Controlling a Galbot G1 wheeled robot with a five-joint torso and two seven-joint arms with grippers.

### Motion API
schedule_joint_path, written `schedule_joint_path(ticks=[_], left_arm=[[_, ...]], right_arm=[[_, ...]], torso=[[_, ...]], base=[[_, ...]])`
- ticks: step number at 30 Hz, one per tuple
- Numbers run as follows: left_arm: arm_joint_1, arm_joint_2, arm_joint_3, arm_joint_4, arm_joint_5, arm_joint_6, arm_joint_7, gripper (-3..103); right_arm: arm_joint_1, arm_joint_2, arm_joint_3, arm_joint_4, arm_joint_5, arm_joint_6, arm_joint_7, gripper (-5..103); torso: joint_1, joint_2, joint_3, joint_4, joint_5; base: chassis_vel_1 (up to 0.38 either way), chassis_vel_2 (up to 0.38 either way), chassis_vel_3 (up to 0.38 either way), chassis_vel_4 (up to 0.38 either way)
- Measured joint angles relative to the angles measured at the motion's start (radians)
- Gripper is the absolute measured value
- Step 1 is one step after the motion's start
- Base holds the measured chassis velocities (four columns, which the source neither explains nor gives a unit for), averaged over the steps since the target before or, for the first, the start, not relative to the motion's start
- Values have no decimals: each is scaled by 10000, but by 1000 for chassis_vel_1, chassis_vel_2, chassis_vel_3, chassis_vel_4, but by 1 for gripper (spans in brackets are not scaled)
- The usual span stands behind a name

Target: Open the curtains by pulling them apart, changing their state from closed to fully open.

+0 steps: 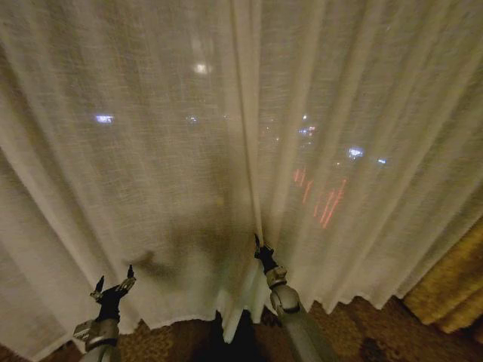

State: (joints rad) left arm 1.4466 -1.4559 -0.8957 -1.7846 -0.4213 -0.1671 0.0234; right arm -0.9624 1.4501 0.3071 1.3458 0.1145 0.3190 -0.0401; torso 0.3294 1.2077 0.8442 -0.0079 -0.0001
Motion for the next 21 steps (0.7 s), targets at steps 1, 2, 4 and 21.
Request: schedule_joint_path(ticks=[1, 2, 4, 21], left_arm=[[0, 0, 0, 0, 0, 0, 0, 100], [0, 0, 1, 0, -1, 0, 0, 100], [0, 0, 1, 0, -1, 0, 0, 100], [0, 0, 1, 0, 0, 0, 0, 100]], right_arm=[[0, 6, 4, -6, 0, 5, -5, 0], [0, 23, 18, -18, 0, 13, -18, 0], [-3, 36, 28, -28, 0, 20, -29, 0], [0, 87, 62, -100, -16, 66, -106, 0]], torso=[[0, -1, 0, 0, 2], [0, -1, 1, -2, 4], [1, 0, 1, -2, 1], [2, -2, 1, -1, 2]], base=[[-320, -356, 328, 334], [-334, -354, 327, 325], [-359, -363, 348, 321], [-356, -353, 361, 354]])
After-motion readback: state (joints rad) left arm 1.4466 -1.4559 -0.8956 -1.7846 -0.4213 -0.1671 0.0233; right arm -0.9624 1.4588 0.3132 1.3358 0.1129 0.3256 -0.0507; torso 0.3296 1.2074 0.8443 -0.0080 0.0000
